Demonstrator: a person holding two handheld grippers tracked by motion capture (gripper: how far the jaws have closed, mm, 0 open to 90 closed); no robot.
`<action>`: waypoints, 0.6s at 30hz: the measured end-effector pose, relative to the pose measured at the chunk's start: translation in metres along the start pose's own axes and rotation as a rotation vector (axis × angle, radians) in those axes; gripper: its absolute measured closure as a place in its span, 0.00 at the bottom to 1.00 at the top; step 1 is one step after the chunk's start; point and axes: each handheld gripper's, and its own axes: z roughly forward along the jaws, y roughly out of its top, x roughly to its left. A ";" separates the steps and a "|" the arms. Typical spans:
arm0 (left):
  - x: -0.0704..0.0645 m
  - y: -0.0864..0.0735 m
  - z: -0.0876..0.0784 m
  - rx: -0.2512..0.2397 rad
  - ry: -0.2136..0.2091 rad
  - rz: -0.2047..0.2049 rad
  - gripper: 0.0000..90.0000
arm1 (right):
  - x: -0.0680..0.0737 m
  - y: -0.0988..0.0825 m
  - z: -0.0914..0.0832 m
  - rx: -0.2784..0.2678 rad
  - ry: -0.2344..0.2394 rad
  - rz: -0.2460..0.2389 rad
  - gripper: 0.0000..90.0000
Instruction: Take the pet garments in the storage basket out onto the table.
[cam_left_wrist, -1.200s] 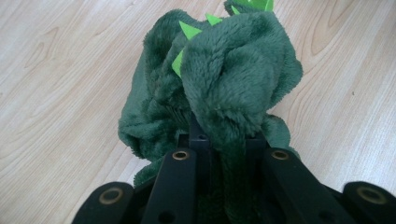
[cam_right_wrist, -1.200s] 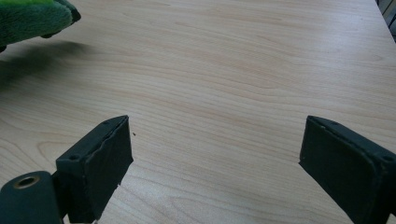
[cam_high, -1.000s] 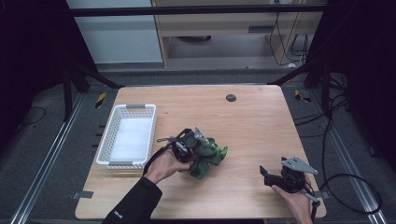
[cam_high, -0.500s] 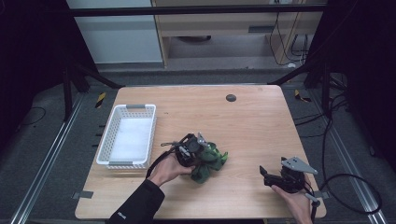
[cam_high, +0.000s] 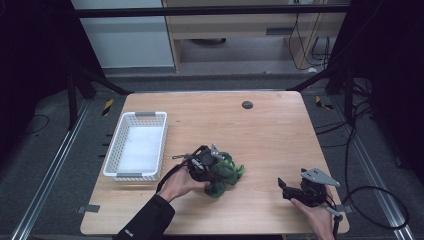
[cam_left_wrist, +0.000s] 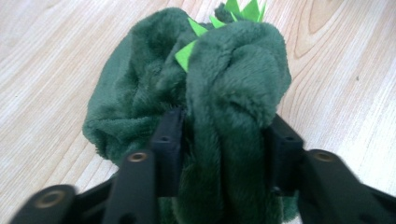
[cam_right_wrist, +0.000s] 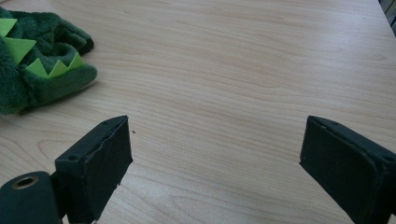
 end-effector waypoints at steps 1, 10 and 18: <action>0.000 -0.001 -0.001 -0.006 0.000 -0.002 0.55 | 0.000 0.000 0.000 0.000 0.001 0.001 0.10; 0.002 -0.013 -0.022 -0.104 0.024 -0.046 0.35 | -0.001 0.000 0.000 -0.001 0.004 0.017 0.09; 0.008 -0.032 -0.044 -0.226 0.066 -0.130 0.31 | -0.001 0.000 -0.001 -0.005 0.004 0.027 0.09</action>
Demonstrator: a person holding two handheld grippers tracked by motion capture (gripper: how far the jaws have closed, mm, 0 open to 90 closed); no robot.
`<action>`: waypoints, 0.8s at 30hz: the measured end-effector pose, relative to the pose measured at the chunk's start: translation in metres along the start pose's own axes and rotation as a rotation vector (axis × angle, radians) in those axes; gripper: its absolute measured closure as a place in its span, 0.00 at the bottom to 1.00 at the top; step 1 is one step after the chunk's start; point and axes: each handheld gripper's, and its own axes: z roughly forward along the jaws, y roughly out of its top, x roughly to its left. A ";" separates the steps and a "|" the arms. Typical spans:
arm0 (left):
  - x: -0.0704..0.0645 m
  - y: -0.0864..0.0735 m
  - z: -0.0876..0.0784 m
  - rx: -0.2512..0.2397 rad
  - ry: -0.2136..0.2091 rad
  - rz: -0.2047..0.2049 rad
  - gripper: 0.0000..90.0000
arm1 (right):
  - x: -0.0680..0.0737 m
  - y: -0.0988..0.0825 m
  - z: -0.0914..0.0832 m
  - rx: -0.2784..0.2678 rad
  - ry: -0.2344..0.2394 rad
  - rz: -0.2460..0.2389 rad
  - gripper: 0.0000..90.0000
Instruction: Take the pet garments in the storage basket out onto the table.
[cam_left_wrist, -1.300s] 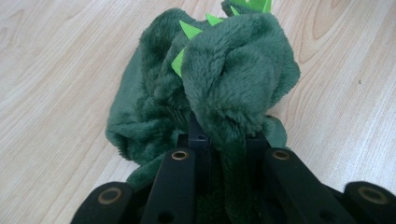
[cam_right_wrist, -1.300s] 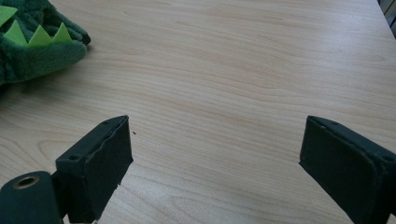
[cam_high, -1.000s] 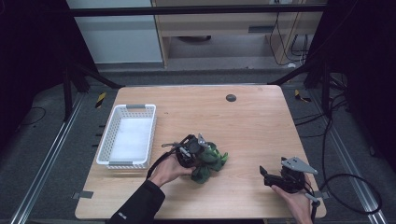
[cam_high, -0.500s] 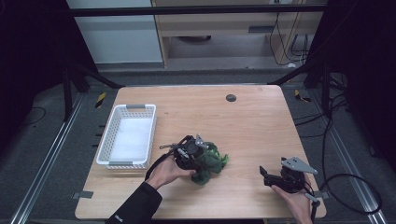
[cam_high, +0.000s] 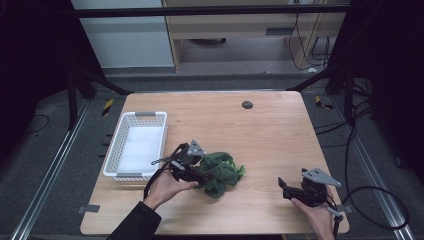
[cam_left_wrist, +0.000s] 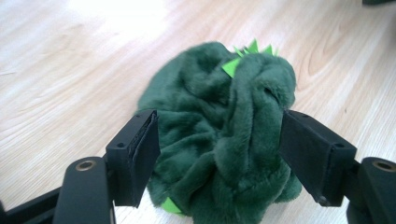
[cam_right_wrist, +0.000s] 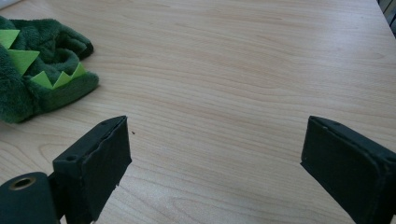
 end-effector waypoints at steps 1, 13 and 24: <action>0.001 -0.003 -0.004 -0.022 0.008 -0.011 0.31 | 0.000 0.000 0.000 -0.001 0.000 0.003 0.09; 0.015 -0.044 -0.032 -0.194 0.110 -0.137 0.33 | -0.001 0.000 0.000 -0.007 0.000 0.006 0.09; 0.018 -0.083 -0.045 -0.256 0.177 -0.208 0.45 | 0.000 -0.001 -0.001 0.000 0.007 0.012 0.09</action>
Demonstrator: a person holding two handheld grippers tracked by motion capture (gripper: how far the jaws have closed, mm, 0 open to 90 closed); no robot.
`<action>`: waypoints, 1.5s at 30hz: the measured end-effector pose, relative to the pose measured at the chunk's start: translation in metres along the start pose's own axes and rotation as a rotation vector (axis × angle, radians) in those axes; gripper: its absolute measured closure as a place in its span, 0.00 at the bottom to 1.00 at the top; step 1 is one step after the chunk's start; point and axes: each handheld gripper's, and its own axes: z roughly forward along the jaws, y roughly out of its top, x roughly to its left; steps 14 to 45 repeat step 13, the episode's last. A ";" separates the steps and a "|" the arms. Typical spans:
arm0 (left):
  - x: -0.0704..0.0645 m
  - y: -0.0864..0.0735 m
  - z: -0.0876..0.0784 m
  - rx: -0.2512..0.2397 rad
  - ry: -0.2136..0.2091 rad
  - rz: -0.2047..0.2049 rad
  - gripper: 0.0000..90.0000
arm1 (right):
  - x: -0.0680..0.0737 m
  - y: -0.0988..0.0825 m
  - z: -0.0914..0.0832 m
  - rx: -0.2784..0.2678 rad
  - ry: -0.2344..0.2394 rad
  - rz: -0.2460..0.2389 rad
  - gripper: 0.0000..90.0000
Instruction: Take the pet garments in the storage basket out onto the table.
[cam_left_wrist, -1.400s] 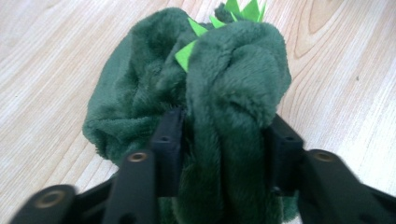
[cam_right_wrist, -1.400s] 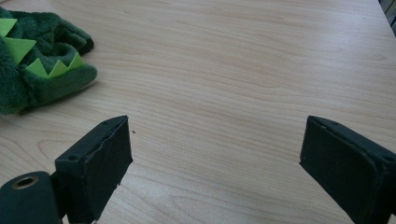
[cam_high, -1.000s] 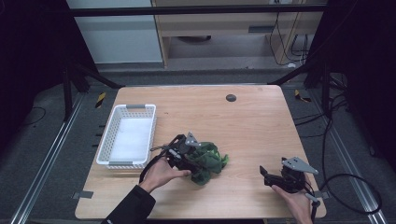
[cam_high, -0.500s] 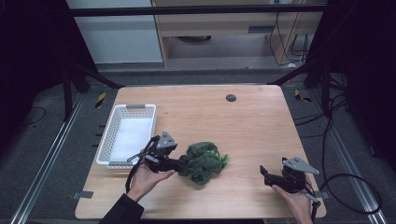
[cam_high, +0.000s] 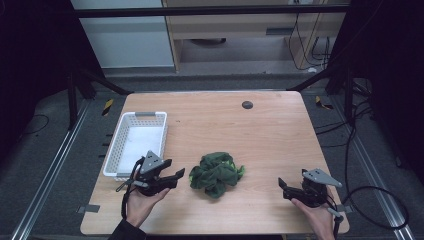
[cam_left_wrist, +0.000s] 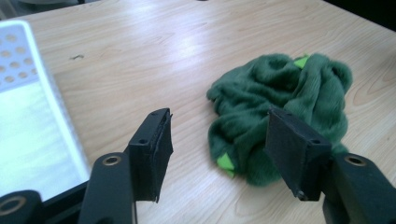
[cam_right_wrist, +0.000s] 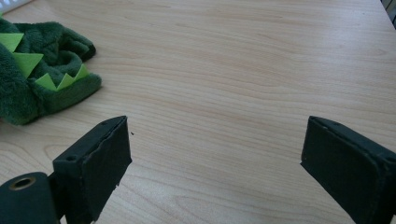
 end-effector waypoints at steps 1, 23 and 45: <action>0.001 -0.003 -0.002 -0.006 0.006 -0.003 0.46 | 0.000 0.000 0.000 0.001 0.001 0.003 0.09; 0.011 -0.032 -0.026 -0.043 0.025 -0.064 0.45 | 0.003 -0.001 -0.002 0.006 0.009 -0.003 0.09; 0.011 -0.032 -0.026 -0.043 0.025 -0.064 0.45 | 0.003 -0.001 -0.002 0.006 0.009 -0.003 0.09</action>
